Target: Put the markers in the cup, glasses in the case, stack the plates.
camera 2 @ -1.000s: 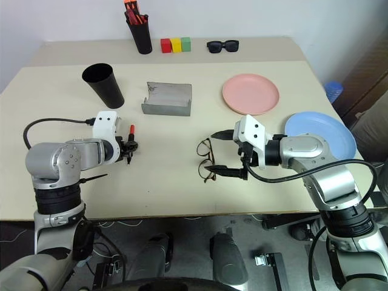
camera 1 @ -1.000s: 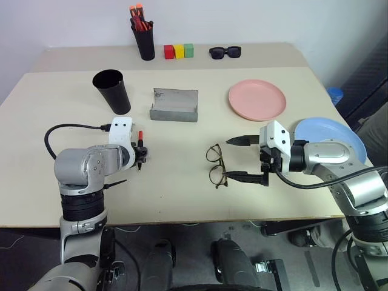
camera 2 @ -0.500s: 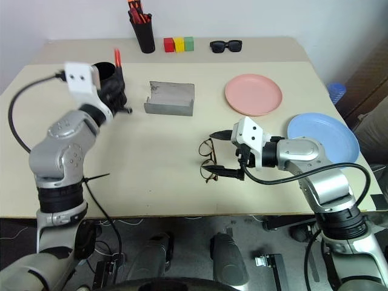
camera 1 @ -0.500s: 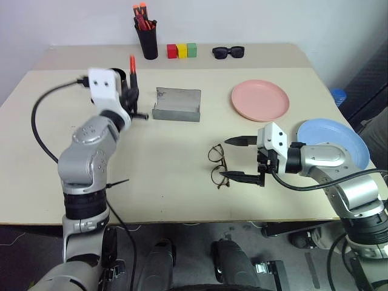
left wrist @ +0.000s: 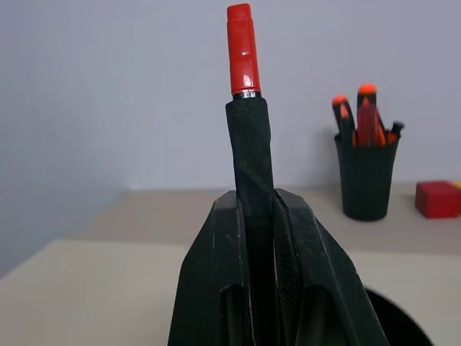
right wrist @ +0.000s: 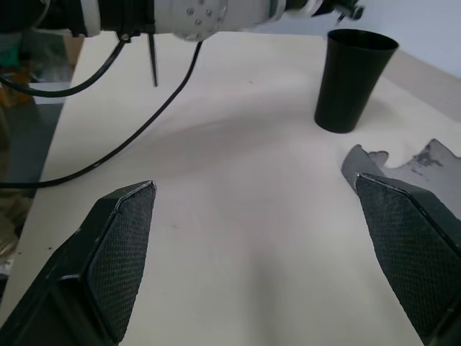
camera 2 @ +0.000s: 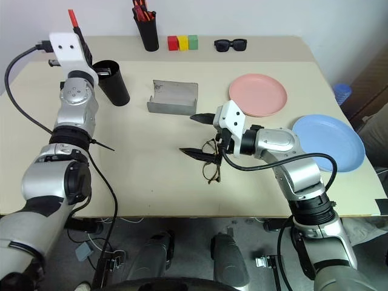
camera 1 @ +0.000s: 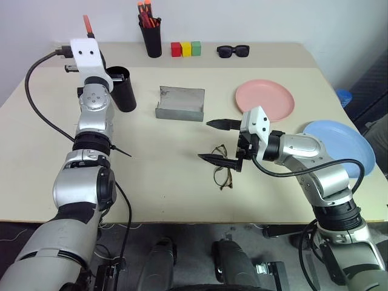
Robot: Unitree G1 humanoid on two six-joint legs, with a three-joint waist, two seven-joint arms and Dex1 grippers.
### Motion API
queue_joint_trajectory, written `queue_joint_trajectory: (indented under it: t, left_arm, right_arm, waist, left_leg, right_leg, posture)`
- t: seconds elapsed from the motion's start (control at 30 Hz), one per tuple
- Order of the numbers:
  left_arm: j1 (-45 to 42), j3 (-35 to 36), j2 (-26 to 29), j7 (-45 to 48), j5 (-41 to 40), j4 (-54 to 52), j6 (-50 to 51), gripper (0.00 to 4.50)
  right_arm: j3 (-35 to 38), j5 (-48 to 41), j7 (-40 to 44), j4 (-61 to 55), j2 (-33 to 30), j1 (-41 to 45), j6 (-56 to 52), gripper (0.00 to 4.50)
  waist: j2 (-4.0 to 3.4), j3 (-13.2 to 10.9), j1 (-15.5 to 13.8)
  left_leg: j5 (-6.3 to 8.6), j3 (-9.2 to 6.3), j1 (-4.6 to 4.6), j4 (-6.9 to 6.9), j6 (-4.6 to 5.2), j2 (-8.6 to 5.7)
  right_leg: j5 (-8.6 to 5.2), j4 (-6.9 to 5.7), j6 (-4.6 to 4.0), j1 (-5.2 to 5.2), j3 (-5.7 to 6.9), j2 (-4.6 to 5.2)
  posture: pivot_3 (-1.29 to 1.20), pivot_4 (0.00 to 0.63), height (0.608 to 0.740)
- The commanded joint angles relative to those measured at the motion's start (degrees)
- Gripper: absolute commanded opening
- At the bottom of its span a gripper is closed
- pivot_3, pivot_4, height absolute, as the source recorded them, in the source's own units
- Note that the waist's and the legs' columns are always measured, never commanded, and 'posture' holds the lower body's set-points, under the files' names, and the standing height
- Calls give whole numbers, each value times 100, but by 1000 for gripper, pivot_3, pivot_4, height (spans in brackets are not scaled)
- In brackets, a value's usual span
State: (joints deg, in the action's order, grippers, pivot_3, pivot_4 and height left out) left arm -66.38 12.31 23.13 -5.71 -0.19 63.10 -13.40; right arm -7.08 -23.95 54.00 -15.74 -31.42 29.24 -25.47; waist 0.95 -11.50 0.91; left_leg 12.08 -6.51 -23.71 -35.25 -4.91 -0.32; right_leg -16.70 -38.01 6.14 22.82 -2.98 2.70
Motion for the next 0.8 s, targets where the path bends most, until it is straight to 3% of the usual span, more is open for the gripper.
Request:
queue_joint_trajectory:
  t: [0.03, 0.23, 0.4, 0.47, 0.57, 0.63, 0.73, 0.8]
  left_arm:
    - [-325, 106, -44, 80, -148, 194, -334, 1004]
    - [-401, 63, -88, -116, -118, 402, -669, 3952]
    - [-426, 252, -123, -93, -384, 240, -823, 3952]
    - [-372, 272, -264, 781, -729, -126, -618, 3952]
    - [70, -89, -491, 2784, -1359, -1356, 533, 3952]
    - [443, -612, -393, 3547, -1242, -2050, 1488, 3952]
    - [776, -1120, -189, 4097, -1012, -2580, 2259, 3952]
    - [712, -1279, -106, 4043, -802, -2328, 2634, 3952]
  right_arm:
    - [122, -98, -99, -357, 5, -53, -10, 4500]
    - [76, -152, -178, -535, 38, -122, -127, 4500]
    - [70, -161, -174, -546, 27, -99, -145, 4500]
    - [91, -164, -168, -537, -5, -86, -154, 4500]
    - [146, -173, -105, -513, -118, -89, -171, 4500]
    - [177, -181, 30, -518, -294, -132, -199, 4500]
    - [213, -212, 222, -572, -573, -217, -229, 4500]
    - [282, -232, 282, -581, -723, -255, -244, 4500]
  waist:
    - [0, 0, 5]
    - [0, 0, 30]
    - [0, 0, 24]
    - [0, 0, 21]
    - [0, 0, -21]
    - [0, 0, -4]
    - [-3, 1, 56]
    - [-2, 0, 143]
  left_leg:
    - [0, 0, 0, -1, 0, 0]
    - [-1, 0, 1, -1, -1, 1]
    - [-1, 0, 3, -1, -2, 1]
    - [-1, 0, 3, -1, -2, 1]
    - [-2, -1, 1, -2, -2, 1]
    - [-2, 0, 0, -1, -2, -1]
    - [-1, 0, 8, 0, -2, 0]
    - [-2, -1, 12, 0, -2, 4]
  right_leg:
    - [0, -1, 0, 0, 0, 0]
    - [0, -4, 0, 0, 0, -2]
    - [0, -7, 0, -1, 0, -2]
    - [0, -7, 0, -1, 0, -2]
    - [0, -5, 0, -4, 2, -2]
    - [0, 0, 0, -8, 1, 1]
    - [0, -6, 0, -8, -1, -2]
    - [0, -14, -1, -7, -2, -7]
  posture:
    - [0, 150, 740]
    - [0, 150, 740]
    - [0, 150, 740]
    - [0, 150, 740]
    - [0, 150, 740]
    - [0, 150, 740]
    - [0, 150, 740]
    - [0, 150, 740]
